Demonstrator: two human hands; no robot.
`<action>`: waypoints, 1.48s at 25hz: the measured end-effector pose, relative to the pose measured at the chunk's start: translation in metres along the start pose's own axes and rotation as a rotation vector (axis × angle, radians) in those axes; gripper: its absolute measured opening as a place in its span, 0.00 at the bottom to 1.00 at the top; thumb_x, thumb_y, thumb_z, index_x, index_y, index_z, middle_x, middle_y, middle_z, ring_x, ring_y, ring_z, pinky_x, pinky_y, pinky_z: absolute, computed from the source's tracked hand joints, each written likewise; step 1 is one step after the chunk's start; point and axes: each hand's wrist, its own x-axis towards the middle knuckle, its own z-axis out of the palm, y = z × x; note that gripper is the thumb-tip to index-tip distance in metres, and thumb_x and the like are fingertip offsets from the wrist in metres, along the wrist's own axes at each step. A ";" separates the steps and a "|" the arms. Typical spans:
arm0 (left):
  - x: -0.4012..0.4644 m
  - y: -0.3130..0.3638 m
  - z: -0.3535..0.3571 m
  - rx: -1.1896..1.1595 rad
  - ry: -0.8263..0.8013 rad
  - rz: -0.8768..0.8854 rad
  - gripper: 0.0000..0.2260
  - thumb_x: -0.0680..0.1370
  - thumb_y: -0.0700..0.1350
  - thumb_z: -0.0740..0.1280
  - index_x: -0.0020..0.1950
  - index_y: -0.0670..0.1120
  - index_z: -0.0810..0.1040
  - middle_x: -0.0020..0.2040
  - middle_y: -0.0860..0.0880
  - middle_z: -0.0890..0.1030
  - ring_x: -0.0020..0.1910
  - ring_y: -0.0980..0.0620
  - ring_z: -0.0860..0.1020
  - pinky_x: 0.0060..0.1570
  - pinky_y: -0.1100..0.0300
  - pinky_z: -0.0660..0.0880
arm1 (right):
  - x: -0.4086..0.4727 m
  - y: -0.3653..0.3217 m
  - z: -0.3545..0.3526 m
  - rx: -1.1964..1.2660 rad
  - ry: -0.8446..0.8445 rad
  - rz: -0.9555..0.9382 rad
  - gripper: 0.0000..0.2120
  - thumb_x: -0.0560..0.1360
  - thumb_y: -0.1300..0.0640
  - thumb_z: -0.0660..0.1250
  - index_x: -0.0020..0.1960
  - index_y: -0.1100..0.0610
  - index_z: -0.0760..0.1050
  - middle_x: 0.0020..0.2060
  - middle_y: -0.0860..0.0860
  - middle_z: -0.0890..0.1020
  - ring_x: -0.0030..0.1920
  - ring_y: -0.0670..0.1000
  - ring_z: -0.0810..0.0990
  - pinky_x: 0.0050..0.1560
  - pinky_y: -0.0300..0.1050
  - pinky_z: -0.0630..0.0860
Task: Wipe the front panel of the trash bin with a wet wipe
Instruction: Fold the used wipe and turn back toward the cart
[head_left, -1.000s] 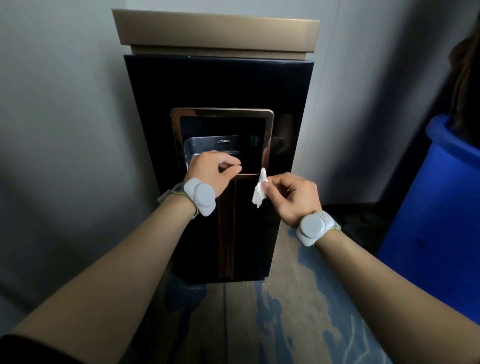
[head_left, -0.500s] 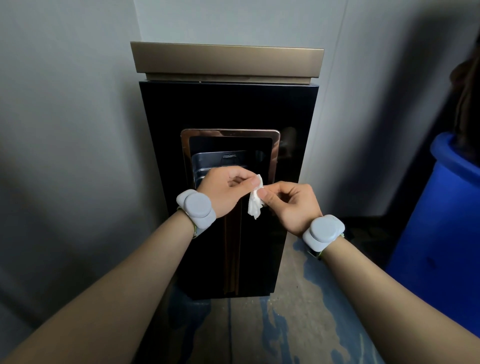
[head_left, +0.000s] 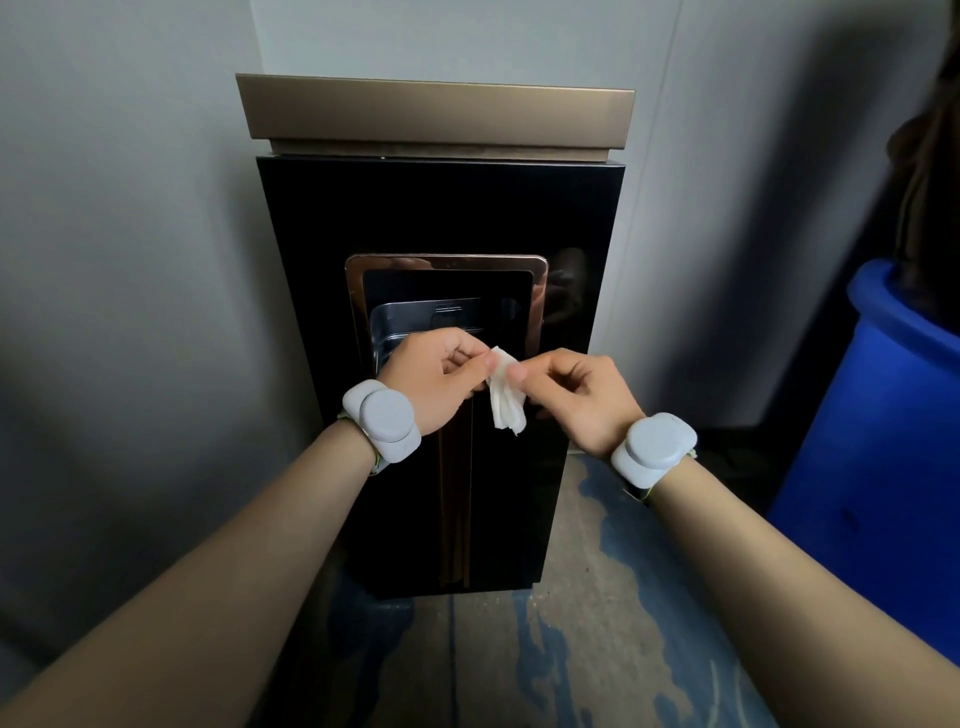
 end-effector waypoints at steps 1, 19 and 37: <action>0.000 0.000 -0.001 0.009 -0.007 0.001 0.02 0.77 0.47 0.70 0.46 0.52 0.83 0.39 0.53 0.85 0.40 0.55 0.84 0.44 0.56 0.83 | 0.001 0.000 0.000 -0.059 0.000 0.008 0.06 0.75 0.49 0.73 0.43 0.51 0.84 0.43 0.52 0.85 0.45 0.56 0.82 0.51 0.51 0.79; -0.002 0.042 0.010 -0.076 0.010 -0.132 0.07 0.77 0.47 0.66 0.51 0.56 0.83 0.45 0.54 0.85 0.46 0.54 0.84 0.44 0.55 0.83 | 0.007 -0.030 -0.038 -0.010 0.050 0.062 0.07 0.78 0.51 0.71 0.48 0.54 0.82 0.35 0.52 0.84 0.36 0.50 0.85 0.46 0.51 0.84; 0.136 0.363 -0.107 0.158 -0.029 -0.265 0.03 0.76 0.46 0.72 0.47 0.50 0.86 0.39 0.55 0.83 0.39 0.56 0.80 0.39 0.64 0.73 | 0.133 -0.344 -0.203 -0.428 -0.104 0.304 0.11 0.75 0.49 0.71 0.57 0.49 0.82 0.49 0.48 0.86 0.53 0.51 0.82 0.57 0.43 0.76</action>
